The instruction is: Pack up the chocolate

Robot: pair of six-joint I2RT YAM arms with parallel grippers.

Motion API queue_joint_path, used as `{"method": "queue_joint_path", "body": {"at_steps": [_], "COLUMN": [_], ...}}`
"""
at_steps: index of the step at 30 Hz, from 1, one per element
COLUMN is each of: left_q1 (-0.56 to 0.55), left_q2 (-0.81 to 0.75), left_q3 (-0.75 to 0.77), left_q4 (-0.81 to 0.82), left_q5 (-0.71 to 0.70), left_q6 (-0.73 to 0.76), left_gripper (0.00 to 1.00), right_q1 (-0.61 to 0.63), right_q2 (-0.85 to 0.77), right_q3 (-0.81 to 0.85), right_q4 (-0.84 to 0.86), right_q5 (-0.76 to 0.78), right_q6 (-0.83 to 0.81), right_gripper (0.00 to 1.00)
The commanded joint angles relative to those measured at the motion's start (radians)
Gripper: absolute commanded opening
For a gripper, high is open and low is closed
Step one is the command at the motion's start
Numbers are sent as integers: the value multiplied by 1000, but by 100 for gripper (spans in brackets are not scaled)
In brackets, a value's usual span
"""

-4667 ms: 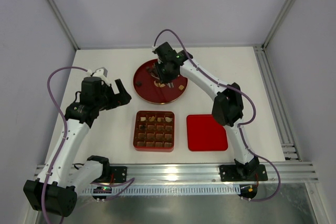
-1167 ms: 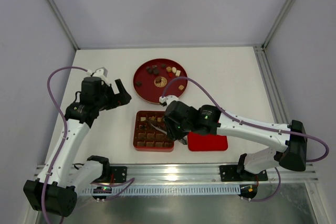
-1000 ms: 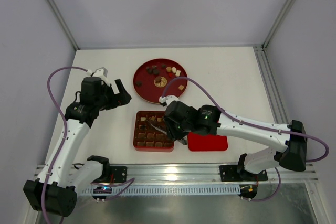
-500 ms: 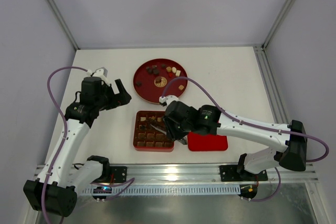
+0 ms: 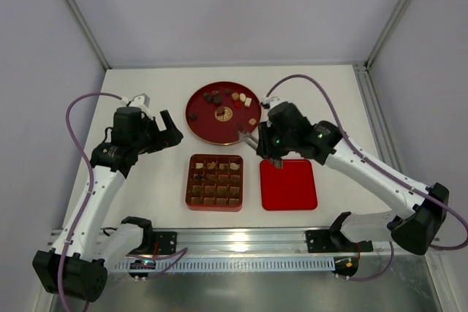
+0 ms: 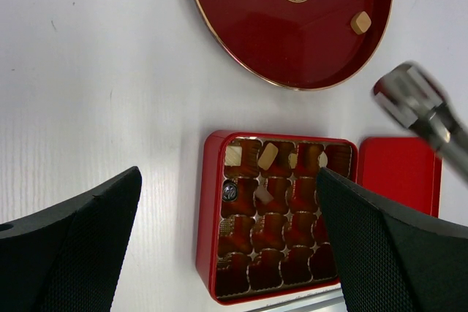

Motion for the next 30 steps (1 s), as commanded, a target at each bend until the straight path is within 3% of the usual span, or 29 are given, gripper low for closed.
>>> {"method": "queue_joint_path", "body": {"at_steps": [1,5,10,14,18,24,30], "left_q1": [0,0,0,0,0,0,0], "left_q2": [3,17,20,0,-4,-12,-9], "left_q3": [-4,-2,-1,-6,-6,-6,-7], "left_q4": [16,19,27,30,30,30,30], "left_q5": [23,56,79,74,71,69,74], "left_q6": [11,9,6,6,6,6,5], "left_gripper": [100,100,100,100,100,100,100], "right_q1": [-245,-506,-686,-721,-737,-743,-743], "right_q2": [-42,23,194,382,499,594,691], "right_q3": [47,35,79,193,253,299,362], "right_q4": [27,134,248,296,322,324,281], "right_q5": [-36,-99,-137,-73,-21,-19,-15], "right_q6": [-98,-138,-140,-158,-157,-160,-181], "right_gripper": [35,35,35,35,42,50,52]}}
